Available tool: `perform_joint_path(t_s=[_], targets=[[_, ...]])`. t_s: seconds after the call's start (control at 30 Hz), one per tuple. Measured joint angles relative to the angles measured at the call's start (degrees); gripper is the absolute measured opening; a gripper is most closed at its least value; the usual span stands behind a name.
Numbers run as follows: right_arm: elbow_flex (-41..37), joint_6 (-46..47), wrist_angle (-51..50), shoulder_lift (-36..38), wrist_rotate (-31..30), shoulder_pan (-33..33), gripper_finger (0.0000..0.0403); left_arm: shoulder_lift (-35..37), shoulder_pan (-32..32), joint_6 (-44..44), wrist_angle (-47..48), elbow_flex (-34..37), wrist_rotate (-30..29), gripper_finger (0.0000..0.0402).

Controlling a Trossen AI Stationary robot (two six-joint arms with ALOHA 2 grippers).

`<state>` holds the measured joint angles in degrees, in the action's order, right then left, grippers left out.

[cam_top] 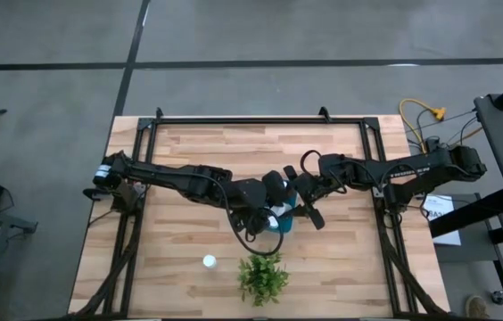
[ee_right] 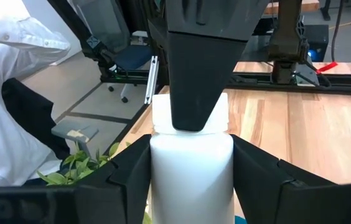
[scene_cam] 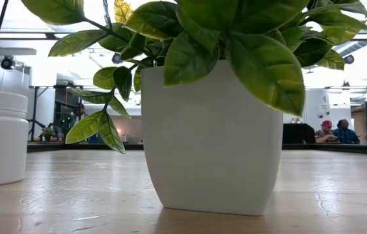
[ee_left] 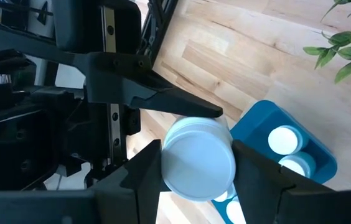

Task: Pick and place pill bottles into a basket
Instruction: Put the white pill bottle into the blue bin

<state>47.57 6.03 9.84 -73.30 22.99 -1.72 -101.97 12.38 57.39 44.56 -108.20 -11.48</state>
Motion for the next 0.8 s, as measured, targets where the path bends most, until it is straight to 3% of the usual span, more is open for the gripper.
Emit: perform_joint_path(t_s=[0.57,0.8], targets=[[-0.2,1.9,-0.4,-0.2,-7.3,0.5,0.0287,0.3,-0.1,-0.2,0.4,0.0,-1.4,0.0148],[-0.1,2.1,-2.6,-0.5,-8.4,1.9,0.0304,0.2,-1.0,-3.0,3.6,0.1,-2.7,0.0148]])
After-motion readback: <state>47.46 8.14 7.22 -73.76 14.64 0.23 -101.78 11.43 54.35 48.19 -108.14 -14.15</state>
